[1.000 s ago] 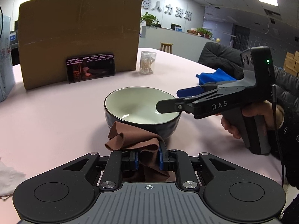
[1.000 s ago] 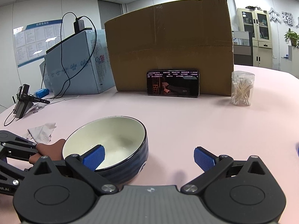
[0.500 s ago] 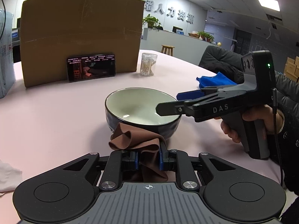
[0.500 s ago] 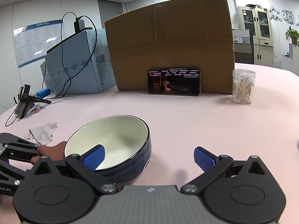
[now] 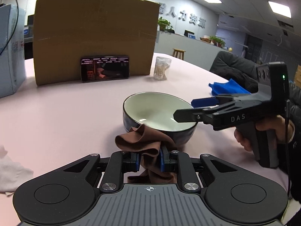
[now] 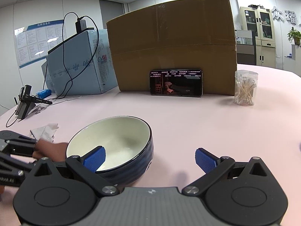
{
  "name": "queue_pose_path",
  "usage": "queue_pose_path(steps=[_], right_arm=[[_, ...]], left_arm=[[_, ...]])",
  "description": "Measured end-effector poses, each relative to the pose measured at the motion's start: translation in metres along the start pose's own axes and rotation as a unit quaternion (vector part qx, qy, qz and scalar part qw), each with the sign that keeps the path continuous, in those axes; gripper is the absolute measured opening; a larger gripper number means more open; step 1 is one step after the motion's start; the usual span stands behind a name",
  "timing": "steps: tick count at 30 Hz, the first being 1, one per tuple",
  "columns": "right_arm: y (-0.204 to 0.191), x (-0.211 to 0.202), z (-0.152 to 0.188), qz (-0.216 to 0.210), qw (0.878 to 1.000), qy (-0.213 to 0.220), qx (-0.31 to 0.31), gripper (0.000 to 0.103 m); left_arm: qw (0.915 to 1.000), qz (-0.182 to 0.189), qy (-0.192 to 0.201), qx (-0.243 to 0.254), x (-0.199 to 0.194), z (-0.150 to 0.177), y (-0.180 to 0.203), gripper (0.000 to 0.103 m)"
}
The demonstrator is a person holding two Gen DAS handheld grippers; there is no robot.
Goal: Clean bowl
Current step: 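Wipe the bowl's outer wall again with the left tool while the right tool holds the rim, then open the left tool and drop the brown cloth beside the bowl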
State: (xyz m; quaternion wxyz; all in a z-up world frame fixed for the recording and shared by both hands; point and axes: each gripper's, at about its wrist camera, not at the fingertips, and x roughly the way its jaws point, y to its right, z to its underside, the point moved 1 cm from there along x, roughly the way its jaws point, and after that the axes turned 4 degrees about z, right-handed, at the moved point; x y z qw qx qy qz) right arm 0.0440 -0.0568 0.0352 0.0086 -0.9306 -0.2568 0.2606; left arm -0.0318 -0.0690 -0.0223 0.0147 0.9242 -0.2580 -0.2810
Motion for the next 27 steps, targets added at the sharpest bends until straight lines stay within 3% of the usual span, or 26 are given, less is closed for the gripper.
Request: queue_pose_path(steps=[6,14,27], right_arm=[[0.001,0.000,0.000,-0.002,1.000,-0.001,0.000,0.103],[0.000,0.000,0.001,-0.004,1.000,0.000,0.000,0.103],[-0.001,0.001,0.000,-0.005,1.000,-0.002,0.002,0.103]], left_arm=[[0.9997,0.021,-0.004,0.010,0.003,0.001,0.010,0.017],[1.0000,-0.001,-0.001,-0.008,0.001,-0.001,-0.004,0.017],[0.9967,0.080,-0.012,0.013,0.004,0.003,0.028,0.017]])
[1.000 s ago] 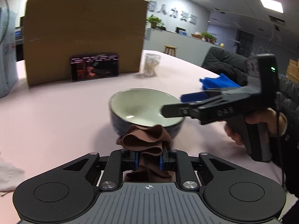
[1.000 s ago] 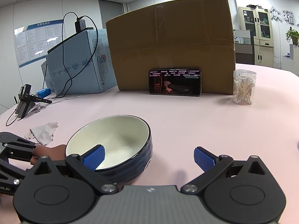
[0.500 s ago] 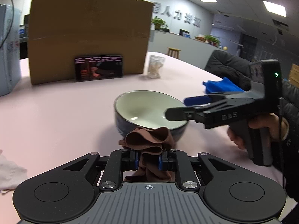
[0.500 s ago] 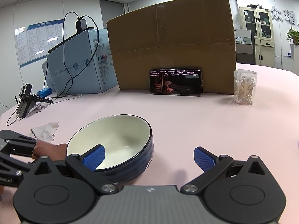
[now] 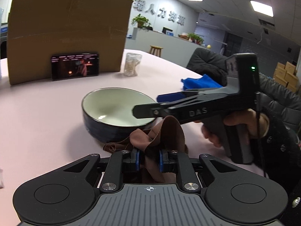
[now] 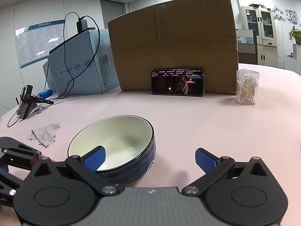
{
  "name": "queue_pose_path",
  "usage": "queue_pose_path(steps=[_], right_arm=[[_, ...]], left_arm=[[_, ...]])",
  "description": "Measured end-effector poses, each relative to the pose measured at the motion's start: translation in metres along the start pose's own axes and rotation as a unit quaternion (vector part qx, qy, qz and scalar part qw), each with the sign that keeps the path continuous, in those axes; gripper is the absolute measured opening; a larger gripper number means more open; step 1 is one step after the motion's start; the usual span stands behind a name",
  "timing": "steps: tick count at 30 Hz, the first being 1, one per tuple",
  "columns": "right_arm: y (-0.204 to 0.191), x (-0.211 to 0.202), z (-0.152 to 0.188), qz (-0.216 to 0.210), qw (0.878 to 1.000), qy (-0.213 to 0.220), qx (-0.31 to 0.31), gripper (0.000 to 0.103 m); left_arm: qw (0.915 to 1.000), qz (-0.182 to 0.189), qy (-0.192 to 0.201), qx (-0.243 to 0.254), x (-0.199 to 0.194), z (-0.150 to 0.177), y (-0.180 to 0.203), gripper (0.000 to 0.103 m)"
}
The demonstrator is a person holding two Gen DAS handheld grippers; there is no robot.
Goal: Clean bowl
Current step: 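Open the left tool and drop the brown cloth beside the bowl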
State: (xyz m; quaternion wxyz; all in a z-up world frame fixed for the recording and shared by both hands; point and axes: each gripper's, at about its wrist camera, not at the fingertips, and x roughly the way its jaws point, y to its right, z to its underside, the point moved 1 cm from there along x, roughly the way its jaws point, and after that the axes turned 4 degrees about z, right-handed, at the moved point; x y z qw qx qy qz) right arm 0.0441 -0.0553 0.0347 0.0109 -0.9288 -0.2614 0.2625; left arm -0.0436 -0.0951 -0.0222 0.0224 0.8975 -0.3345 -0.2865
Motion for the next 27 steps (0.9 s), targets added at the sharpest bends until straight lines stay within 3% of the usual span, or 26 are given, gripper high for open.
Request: queue_pose_path(steps=[9,14,18,21,23,27], right_arm=[[0.001,-0.001,0.001,0.000,1.000,0.000,0.001,0.103],[0.001,-0.001,0.000,0.000,1.000,0.000,0.002,0.103],[0.001,-0.001,0.000,-0.001,1.000,0.001,0.002,0.103],[0.001,-0.001,0.001,0.001,1.000,0.003,0.003,0.103],[0.001,-0.002,0.001,0.002,1.000,0.005,0.003,0.103],[0.004,-0.006,0.000,-0.001,1.000,0.014,0.010,0.103]], left_arm=[[0.9997,0.022,-0.001,0.010,0.001,0.003,0.012,0.018],[0.9990,0.032,0.004,0.032,-0.004,0.005,0.023,0.069],[0.9987,0.028,0.010,0.042,-0.009,0.005,0.025,0.080],[0.9981,0.022,0.036,0.044,-0.020,0.002,0.023,0.089],[0.9969,0.004,0.067,0.041,-0.028,-0.003,0.019,0.101],[0.9906,-0.051,0.122,0.036,-0.041,-0.011,0.006,0.103]])
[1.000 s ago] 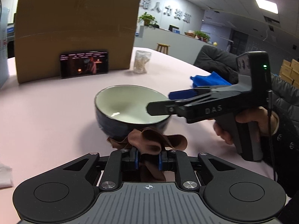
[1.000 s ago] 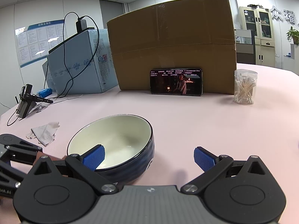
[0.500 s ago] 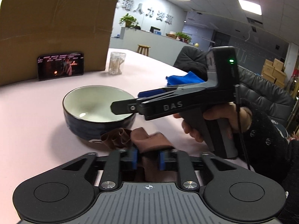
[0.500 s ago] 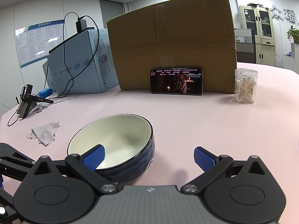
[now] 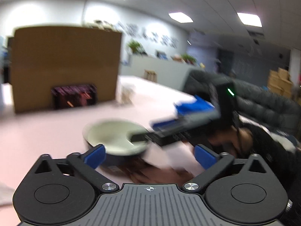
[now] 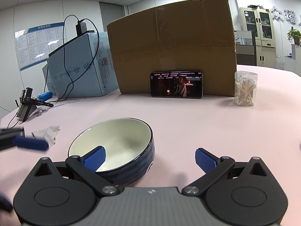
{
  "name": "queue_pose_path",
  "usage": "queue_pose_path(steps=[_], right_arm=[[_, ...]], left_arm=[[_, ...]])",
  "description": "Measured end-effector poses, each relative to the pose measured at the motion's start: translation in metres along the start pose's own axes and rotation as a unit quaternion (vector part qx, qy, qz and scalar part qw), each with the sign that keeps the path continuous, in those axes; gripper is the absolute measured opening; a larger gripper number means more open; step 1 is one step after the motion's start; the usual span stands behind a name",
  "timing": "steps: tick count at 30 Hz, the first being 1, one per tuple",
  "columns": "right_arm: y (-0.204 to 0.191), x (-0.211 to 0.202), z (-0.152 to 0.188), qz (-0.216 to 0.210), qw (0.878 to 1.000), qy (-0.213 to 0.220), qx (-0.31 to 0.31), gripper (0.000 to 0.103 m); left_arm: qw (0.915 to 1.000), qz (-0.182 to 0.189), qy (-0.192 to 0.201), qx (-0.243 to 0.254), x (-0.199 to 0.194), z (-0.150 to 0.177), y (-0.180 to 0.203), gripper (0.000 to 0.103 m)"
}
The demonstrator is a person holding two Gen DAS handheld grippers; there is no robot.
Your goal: Clean bowl
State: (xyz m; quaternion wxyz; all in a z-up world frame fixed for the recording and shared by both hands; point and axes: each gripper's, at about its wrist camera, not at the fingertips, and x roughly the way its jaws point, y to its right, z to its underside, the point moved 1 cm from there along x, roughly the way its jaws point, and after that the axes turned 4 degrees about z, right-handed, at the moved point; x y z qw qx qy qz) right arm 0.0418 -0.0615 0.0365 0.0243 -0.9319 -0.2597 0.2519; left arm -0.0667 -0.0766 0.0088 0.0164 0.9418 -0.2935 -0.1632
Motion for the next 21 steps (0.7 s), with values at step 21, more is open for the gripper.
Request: queue_pose_path(steps=[21], right_arm=[[0.049,-0.004,-0.012,0.198,0.977,0.044,0.068,0.103]], left_arm=[[0.9534,-0.278,-0.025,-0.114,0.048,0.000,-0.107,0.103]])
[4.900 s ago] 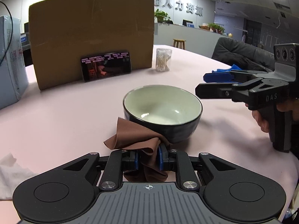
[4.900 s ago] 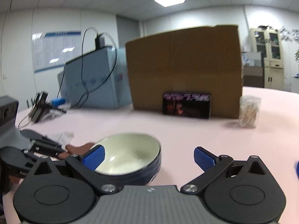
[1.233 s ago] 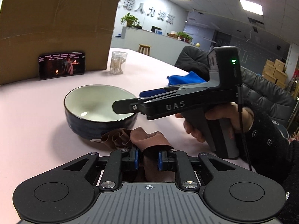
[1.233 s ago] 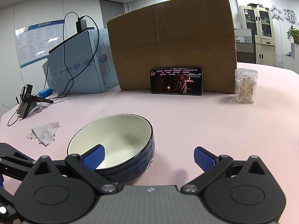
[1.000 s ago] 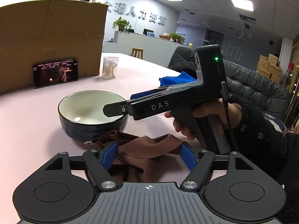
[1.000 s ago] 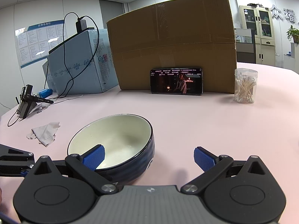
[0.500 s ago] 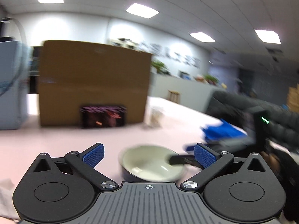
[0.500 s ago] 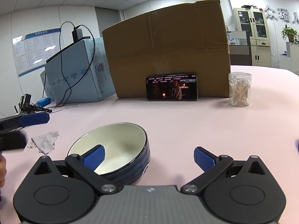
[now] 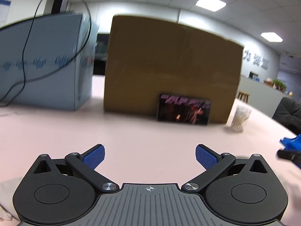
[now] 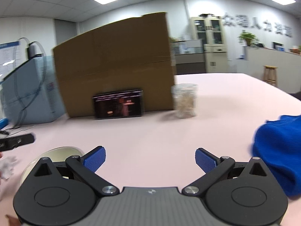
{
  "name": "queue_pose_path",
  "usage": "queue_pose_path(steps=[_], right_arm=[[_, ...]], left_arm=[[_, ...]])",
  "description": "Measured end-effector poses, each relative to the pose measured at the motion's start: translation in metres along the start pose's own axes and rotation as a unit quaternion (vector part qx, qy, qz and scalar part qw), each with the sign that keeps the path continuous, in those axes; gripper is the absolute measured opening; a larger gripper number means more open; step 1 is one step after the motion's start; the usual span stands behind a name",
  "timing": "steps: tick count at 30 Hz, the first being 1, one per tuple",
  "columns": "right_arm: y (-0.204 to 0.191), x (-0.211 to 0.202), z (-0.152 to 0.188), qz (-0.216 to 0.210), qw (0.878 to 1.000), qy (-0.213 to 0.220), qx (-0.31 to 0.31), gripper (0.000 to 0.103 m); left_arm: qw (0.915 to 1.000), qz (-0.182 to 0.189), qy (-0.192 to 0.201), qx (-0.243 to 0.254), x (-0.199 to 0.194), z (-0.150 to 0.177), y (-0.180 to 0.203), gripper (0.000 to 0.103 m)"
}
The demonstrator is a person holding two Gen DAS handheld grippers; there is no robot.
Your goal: Clean bowl
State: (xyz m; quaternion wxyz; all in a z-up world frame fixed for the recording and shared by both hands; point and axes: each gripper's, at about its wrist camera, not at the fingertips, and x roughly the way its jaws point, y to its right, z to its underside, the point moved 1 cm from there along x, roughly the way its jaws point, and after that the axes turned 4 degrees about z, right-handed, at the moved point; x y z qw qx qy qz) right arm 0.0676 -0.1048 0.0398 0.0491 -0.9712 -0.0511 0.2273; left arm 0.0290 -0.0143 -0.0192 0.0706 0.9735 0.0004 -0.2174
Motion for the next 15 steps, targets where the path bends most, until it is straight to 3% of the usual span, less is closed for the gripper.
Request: queue_pose_path(steps=[5,8,15], right_arm=[[0.007,0.019,-0.001,0.067,0.998,-0.012,-0.014,0.103],[0.011,0.031,-0.001,0.061,0.997,-0.039,-0.009,0.103],[0.009,0.062,0.005,0.082,0.990,-0.115,-0.021,0.103]], left_arm=[[0.9973,-0.035,-0.059,-0.026,0.021,0.004,-0.013,0.103],[0.9949,-0.039,-0.083,-0.042,0.027,0.006,-0.020,0.103],[0.9949,-0.042,-0.083,-0.038,0.024,0.010,-0.018,0.103]])
